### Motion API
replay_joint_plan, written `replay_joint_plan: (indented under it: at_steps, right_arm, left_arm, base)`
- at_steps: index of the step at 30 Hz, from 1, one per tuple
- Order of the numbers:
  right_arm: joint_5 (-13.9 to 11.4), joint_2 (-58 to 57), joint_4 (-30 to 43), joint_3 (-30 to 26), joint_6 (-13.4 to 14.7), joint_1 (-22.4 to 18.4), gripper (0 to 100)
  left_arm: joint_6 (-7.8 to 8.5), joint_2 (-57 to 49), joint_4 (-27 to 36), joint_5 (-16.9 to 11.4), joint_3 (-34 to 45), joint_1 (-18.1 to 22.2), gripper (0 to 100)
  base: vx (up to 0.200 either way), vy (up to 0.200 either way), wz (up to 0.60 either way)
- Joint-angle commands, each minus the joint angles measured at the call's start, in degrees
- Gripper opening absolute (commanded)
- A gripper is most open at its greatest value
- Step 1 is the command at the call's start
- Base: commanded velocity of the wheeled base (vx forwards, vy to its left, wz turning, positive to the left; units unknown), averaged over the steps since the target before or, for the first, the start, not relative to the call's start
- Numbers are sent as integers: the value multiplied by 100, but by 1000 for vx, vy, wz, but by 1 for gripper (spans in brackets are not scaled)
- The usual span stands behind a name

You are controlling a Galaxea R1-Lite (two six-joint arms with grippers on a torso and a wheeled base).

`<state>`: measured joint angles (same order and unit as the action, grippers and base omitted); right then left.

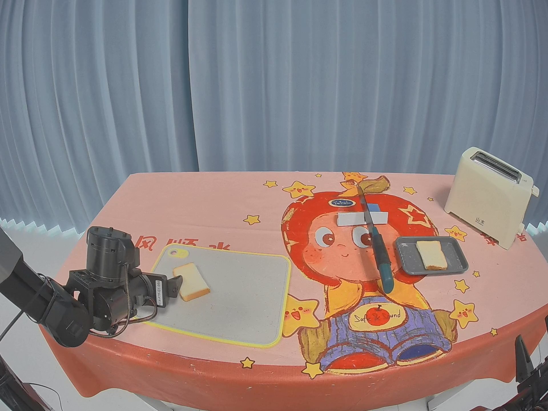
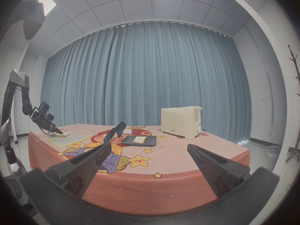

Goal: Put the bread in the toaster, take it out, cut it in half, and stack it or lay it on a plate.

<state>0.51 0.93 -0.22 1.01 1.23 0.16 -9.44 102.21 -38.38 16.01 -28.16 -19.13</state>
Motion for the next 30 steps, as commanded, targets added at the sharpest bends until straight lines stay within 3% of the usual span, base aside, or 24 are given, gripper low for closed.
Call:
replay_joint_plan:
  at_steps: [1,13,21,30]
  right_arm:
    - [2,-93,-4,-101,0,2,100]
    - [2,-93,-4,-101,0,2,100]
    - [2,-93,-4,-101,0,-7,100]
    - [2,-93,-4,-101,0,2,100]
  left_arm:
    - [12,-16,-21,-10,-14,216,100]
    - [12,63,-21,-63,-32,339,100]
    - [38,1,-3,-63,-93,744,100]
    - [38,63,-30,-71,-76,744,100]
  base:
    - [0,0,0]
    - [0,0,0]
    - [0,0,0]
    - [0,0,0]
